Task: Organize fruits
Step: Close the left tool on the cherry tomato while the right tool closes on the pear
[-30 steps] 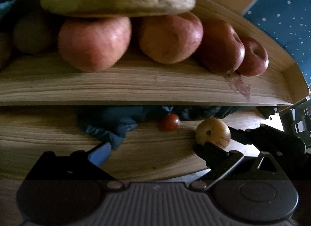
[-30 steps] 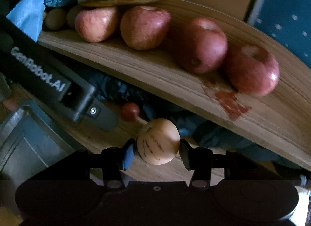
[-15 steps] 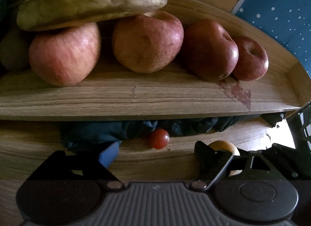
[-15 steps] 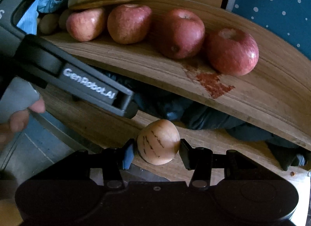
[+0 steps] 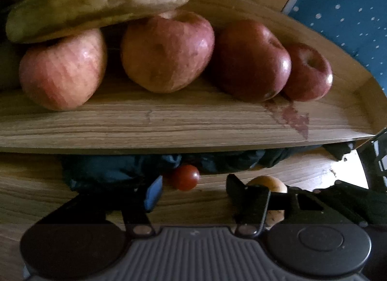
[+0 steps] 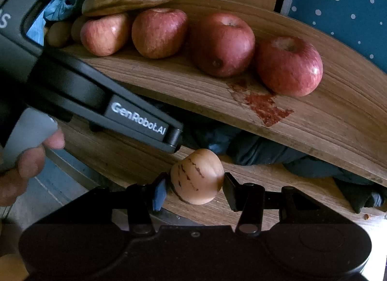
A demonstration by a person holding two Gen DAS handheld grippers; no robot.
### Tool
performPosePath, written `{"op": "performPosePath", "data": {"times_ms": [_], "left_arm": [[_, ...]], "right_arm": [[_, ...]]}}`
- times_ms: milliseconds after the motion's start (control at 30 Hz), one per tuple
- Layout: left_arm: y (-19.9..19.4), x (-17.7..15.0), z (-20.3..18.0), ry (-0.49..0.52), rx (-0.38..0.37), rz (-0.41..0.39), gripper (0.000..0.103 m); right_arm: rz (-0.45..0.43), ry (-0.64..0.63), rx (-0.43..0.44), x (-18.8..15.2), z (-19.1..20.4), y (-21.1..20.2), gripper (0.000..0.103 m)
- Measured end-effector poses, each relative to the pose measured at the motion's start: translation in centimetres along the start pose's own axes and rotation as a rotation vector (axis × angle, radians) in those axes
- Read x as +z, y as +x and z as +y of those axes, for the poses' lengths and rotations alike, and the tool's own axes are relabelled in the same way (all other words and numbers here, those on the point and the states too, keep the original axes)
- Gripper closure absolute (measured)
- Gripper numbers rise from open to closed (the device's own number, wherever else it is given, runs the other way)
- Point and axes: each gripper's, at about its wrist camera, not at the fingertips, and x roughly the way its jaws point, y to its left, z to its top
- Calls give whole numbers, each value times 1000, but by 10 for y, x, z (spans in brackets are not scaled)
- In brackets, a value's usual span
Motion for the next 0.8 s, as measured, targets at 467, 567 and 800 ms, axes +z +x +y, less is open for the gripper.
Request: {"op": "performPosePath", "data": {"times_ms": [467,567,800], "left_arm": [[6,6,-1,-4,-6,13,73],[5,3,3,-1,-14,9,75],[5,-1,8,1,-27,3,78]], "right_arm": [[-7,-9,2,2,6,-2,53],[2,3,2,1,6,-2,53],[27,36,-5,-3,2,-1,52]]}}
